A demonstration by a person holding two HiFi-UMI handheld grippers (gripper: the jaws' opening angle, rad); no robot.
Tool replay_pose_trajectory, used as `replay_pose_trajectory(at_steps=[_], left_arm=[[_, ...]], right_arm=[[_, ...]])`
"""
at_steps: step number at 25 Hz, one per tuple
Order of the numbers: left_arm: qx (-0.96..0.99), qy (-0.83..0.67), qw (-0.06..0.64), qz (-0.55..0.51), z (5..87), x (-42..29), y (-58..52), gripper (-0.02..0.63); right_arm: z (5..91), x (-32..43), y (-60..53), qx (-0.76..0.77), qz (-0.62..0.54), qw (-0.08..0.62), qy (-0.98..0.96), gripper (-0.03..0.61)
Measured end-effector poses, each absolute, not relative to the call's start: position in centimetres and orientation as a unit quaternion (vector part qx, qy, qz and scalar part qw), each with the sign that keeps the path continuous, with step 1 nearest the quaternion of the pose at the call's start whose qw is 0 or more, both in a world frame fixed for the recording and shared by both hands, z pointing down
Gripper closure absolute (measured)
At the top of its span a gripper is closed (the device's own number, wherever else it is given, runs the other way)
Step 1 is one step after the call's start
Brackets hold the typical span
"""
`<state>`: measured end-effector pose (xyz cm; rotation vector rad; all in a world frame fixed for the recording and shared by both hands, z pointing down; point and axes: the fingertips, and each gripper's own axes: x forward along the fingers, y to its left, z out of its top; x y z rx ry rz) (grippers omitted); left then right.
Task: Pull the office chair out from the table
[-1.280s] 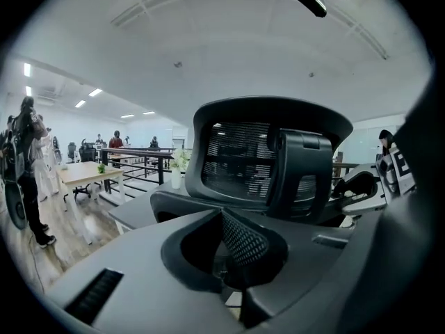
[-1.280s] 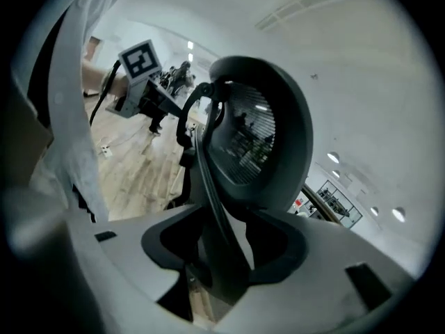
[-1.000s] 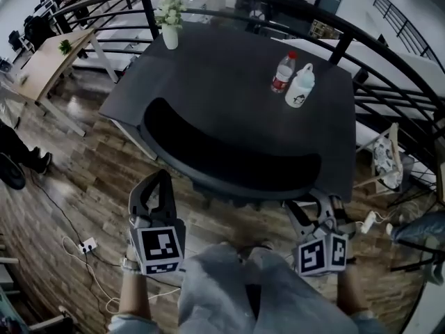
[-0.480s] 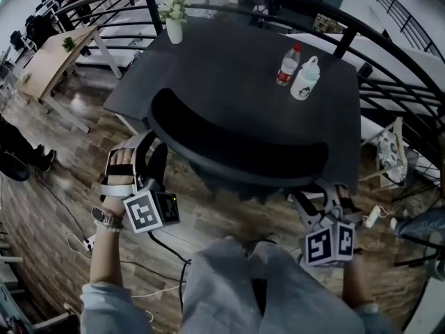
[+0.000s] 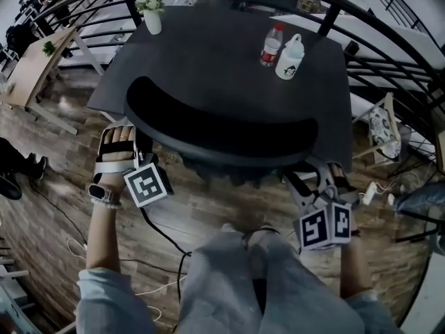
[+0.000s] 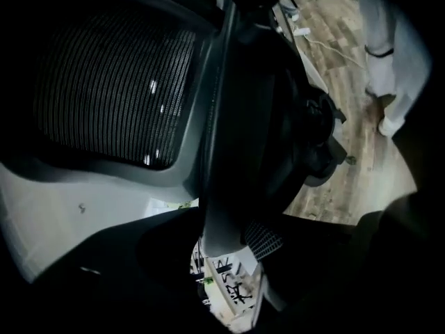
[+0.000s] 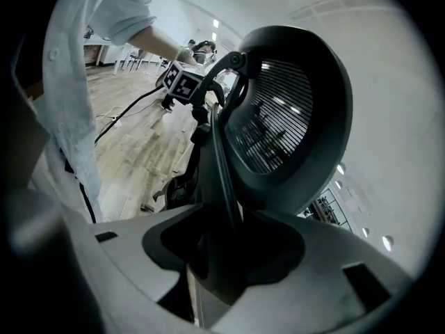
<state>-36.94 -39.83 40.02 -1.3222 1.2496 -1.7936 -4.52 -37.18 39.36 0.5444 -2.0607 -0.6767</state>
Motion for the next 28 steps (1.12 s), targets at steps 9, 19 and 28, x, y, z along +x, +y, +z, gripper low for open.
replay_pose_trajectory(at_steps=[9,19,28], left_arm=[[-0.46,0.496,0.313,-0.667,39.8,-37.4,-39.1,0.42],[-0.457,0.492,0.318,-0.669,39.6,-37.1,-35.3,0.422],[-0.444,0.495,0.319,-0.675,39.5,-37.8,-26.6,0.422]], right_arm=[[39.4,-4.8,-36.4,0.235,-0.274,0.438,-0.824,0.387],[39.3,-4.5,-32.9,0.248,-0.275,0.417,-0.83,0.383],[39.0,-4.8,-24.3,0.252,-0.282,0.413,-0.828,0.379]])
